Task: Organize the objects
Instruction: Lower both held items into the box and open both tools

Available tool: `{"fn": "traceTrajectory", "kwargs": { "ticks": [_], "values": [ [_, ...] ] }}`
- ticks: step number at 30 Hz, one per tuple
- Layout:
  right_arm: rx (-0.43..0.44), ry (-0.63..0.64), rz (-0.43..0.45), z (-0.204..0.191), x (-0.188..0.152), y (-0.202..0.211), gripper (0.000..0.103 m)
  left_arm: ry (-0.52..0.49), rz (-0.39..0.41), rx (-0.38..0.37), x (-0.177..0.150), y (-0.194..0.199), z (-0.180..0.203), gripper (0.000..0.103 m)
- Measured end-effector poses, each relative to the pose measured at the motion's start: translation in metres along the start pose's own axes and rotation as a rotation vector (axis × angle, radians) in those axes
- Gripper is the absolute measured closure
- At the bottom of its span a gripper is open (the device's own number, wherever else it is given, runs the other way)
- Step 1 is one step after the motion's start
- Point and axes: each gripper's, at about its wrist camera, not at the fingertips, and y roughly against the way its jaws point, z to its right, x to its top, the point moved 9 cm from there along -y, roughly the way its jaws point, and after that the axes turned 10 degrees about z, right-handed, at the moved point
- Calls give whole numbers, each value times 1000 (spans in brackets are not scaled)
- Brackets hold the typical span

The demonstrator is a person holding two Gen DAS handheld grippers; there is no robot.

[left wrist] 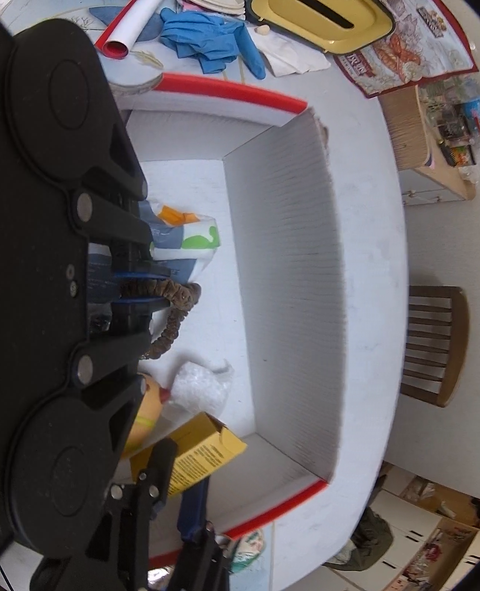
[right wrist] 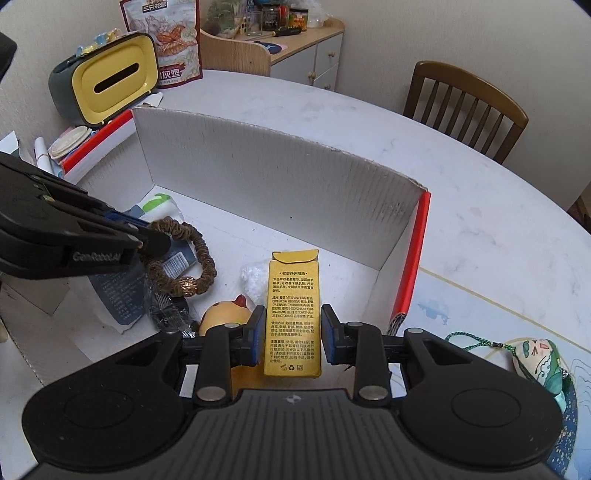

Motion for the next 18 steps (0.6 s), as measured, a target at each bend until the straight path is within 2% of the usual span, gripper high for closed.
{"fn": "traceTrajectory", "kwargs": {
  "ticks": [2, 7, 10, 18],
  "values": [
    [2, -3, 2, 0, 0, 0, 73, -4, -18, 7, -2, -4, 0, 95],
    [17, -25, 7, 1, 1, 2, 73, -8, -42, 23, -2, -8, 0, 85],
    [29, -32, 25, 2, 4, 8, 73, -7, -67, 32, -3, -11, -1, 84],
    [74, -83, 53, 10, 4, 28, 73, 15, -52, 29, -4, -5, 0, 63]
  ]
}}
